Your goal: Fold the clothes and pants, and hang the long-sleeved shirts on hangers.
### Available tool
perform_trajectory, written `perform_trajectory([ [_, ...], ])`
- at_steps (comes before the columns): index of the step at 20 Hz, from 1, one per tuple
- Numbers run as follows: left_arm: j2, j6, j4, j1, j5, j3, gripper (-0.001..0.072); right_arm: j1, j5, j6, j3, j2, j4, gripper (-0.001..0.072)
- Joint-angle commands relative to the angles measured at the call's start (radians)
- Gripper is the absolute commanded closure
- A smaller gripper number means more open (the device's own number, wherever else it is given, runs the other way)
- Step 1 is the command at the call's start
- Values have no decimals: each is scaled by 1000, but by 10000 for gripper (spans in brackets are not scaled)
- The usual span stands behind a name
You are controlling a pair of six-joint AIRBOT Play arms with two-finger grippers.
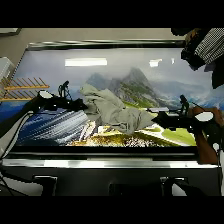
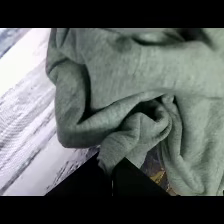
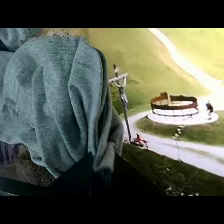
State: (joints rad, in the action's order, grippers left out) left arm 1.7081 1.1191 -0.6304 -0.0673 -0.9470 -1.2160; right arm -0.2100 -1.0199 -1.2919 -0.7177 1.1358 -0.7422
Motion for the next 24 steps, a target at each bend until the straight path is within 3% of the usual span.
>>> perform_trajectory([
  [1,-5,-12,27,8,-32,-73,692,1,-3,-6,-33,-50,-5,671],
  [3,-60,20,-57,51,-88,-176,693,1,2,-20,-142,-84,-60,671],
  [6,-190,145,-258,131,-152,-364,693,1,4,-123,-425,-115,-238,671],
  [13,-557,302,-415,293,-190,-731,693,1,-77,-80,-1025,-236,-338,671],
  [17,-761,378,-483,336,-190,-740,692,1,-82,-94,-1115,-385,-389,671],
  [19,-818,397,-489,336,-191,-740,692,1,-87,-155,-1115,-433,-406,671],
  [21,-831,450,-488,335,-198,-740,692,1,-88,-224,-1115,-443,-407,671],
  [24,-784,461,-480,334,-250,-724,692,1,-118,-282,-1115,-376,-406,671],
])
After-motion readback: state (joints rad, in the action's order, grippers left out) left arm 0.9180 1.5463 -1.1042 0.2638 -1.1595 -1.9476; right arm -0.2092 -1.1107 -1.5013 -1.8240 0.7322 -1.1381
